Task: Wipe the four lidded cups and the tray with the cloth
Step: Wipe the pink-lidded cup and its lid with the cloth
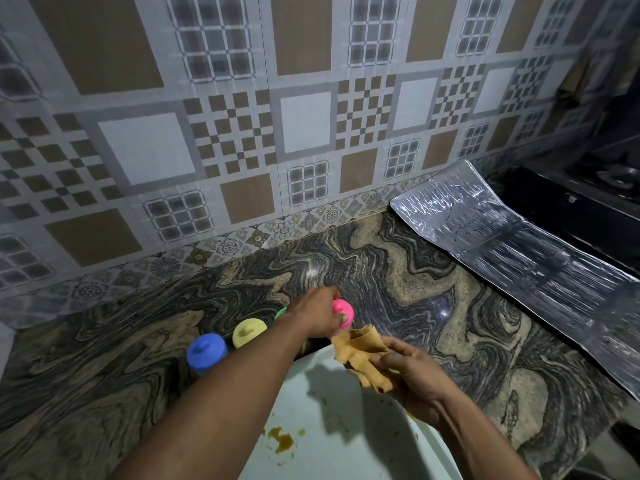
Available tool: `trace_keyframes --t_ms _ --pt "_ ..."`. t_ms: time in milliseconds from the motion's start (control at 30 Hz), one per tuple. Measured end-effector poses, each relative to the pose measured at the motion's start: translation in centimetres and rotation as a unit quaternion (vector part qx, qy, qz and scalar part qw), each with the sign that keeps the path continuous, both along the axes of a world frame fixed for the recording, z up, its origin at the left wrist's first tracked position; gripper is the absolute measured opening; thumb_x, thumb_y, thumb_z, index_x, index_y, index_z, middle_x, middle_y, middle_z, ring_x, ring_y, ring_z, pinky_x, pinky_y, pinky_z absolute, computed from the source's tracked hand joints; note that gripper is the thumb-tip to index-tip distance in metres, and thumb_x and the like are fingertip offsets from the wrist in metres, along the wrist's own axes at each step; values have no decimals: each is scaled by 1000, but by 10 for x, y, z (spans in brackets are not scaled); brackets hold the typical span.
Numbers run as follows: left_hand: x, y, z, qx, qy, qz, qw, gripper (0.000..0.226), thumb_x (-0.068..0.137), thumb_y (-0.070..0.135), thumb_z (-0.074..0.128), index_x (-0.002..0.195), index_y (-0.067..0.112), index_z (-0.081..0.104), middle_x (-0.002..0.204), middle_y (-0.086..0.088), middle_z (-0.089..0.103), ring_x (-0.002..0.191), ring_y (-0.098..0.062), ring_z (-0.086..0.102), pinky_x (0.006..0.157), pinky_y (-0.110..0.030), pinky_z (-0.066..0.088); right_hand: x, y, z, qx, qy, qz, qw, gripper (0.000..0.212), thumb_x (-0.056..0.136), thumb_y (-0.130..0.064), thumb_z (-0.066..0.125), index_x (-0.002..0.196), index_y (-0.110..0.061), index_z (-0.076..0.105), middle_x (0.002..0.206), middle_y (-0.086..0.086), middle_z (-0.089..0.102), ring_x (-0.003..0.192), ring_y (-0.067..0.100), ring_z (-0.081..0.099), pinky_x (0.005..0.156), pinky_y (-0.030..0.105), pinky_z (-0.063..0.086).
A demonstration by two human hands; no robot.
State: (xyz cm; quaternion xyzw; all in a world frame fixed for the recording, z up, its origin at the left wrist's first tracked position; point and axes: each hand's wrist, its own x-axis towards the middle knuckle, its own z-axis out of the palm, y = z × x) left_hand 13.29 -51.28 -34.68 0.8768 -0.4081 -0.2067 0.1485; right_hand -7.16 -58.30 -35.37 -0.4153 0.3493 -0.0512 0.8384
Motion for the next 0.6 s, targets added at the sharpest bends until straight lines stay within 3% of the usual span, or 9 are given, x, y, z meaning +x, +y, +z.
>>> trace_keyframes --t_ms 167,300,433,500,600 --pt "-1 3 1 -1 10 5 1000 54 84 41 73 132 22 59 129 -6 65 113 -28 63 98 -45 52 -5 -2 2 1 -5 10 1000 42 85 19 52 121 0 62 106 30 69 72 33 69 52 34 58" --pt "1 3 -3 11 1 7 1000 51 84 45 70 129 24 59 129 -4 65 114 -28 62 98 -43 49 -3 2 7 -18 7 -11 1000 44 77 19 67 117 6 55 90 28 69 62 29 69 51 32 58" --pt "4 -2 0 51 -37 -8 998 50 86 48 65 130 25 58 130 -2 63 120 -26 57 100 -43 38 -4 6 14 -22 -2 -10 1000 25 77 17 65 101 8 62 78 23 67 55 27 65 44 30 54" --pt "5 -3 3 63 -37 -11 997 51 87 48 65 131 25 57 131 -2 61 121 -27 56 99 -44 36 -5 4 13 -7 0 -13 1000 25 79 15 64 103 9 65 83 25 67 60 29 65 49 34 56" --pt "5 -3 4 68 -27 -12 997 51 88 47 65 133 24 56 133 -3 60 122 -27 54 100 -45 36 -5 3 8 31 2 -30 999 30 76 7 65 104 -1 71 96 25 72 80 34 68 70 45 59"
